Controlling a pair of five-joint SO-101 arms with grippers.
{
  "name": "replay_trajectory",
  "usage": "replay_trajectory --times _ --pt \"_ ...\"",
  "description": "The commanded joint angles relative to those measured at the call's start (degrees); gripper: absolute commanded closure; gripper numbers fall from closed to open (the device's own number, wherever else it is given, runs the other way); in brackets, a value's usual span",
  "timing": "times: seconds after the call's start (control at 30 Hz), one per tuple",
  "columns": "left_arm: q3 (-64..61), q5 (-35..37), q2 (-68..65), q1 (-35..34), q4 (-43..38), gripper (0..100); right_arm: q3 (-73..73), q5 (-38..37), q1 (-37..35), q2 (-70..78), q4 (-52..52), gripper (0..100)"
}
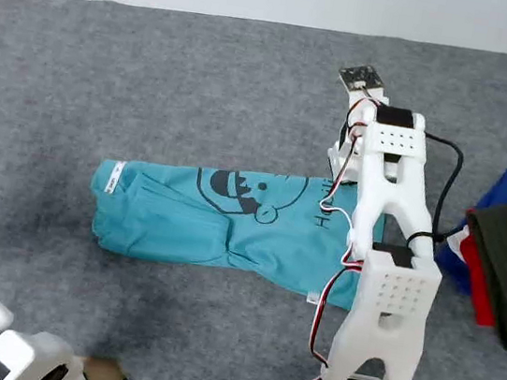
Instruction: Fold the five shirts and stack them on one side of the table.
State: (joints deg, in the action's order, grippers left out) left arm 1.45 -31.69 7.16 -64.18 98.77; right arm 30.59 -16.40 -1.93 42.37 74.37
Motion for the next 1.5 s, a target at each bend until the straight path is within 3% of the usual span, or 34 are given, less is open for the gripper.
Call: replay_trajectory --times 0.0,0.13,0.67,0.8,1.03,1.47 --pt "0.5 -0.4 2.5 1.8 1.7 100 1.2 0.4 1.5 0.9 -4.7 95.6" --pt "0.5 -0.4 2.7 3.5 1.7 100 3.8 0.5 1.5 1.6 -4.6 95.6" --pt "0.5 -0.4 2.5 4.4 1.7 100 7.8 3.4 1.5 -12.4 27.6 95.9" --pt "0.5 -0.4 2.5 4.5 1.7 100 2.3 3.3 3.4 -12.4 24.3 97.9" --pt "0.5 -0.4 2.5 4.5 1.7 100 -11.9 3.1 4.9 -10.8 6.6 98.0" --pt "0.5 -3.3 2.5 4.5 1.6 100 -12.4 3.0 4.5 -8.2 -5.6 98.0"
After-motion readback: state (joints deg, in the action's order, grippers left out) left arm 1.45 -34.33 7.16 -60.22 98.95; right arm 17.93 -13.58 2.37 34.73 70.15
